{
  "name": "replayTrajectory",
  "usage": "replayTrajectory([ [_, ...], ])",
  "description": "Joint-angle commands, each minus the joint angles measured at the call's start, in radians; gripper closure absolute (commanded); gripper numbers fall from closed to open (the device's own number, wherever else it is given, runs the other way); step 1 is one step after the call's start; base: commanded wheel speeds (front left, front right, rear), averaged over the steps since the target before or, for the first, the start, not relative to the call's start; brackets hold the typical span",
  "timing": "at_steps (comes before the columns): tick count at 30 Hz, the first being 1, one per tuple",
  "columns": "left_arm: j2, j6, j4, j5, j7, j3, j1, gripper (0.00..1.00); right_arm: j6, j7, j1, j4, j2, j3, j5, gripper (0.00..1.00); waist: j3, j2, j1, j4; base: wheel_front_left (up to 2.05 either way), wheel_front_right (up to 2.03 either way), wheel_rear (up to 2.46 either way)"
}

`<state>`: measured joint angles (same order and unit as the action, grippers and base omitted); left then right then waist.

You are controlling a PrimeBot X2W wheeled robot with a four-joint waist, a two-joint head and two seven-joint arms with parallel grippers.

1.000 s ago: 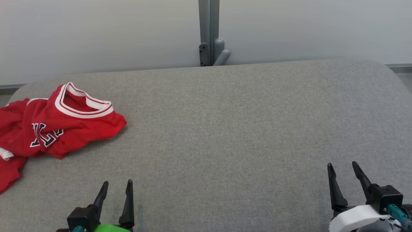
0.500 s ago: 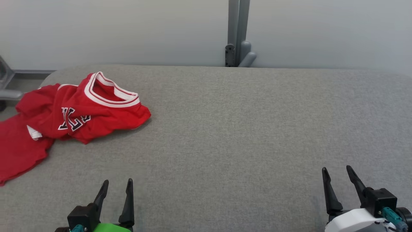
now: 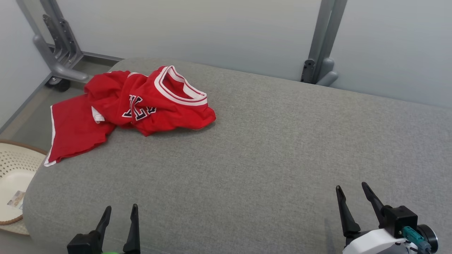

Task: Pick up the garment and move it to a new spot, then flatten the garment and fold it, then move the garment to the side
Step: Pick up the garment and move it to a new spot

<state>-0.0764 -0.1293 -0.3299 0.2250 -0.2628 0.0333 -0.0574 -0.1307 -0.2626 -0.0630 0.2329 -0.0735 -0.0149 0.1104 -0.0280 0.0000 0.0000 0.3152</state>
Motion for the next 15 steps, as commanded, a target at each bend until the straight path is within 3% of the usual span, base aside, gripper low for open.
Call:
replayTrajectory([
  [1,-0.002,-0.002,0.001,-0.003,-0.003,-0.004,-0.017,0.00,0.000,-0.003,0.005,0.004,0.001,-0.005,0.004,0.00,-0.013,0.0000,0.0000,0.050,0.00,0.00,0.00],
  [7,-0.001,-0.002,0.004,-0.002,-0.003,-0.009,-0.020,0.00,0.000,-0.003,0.004,0.009,0.003,-0.017,0.008,0.00,-0.015,0.0000,0.0000,0.062,0.00,0.00,0.00],
  [15,0.003,-0.002,0.008,-0.001,-0.003,-0.010,-0.008,0.00,0.000,-0.003,0.002,0.008,-0.007,-0.025,0.011,0.00,0.002,0.0000,0.0000,0.023,0.00,0.00,0.00],
])
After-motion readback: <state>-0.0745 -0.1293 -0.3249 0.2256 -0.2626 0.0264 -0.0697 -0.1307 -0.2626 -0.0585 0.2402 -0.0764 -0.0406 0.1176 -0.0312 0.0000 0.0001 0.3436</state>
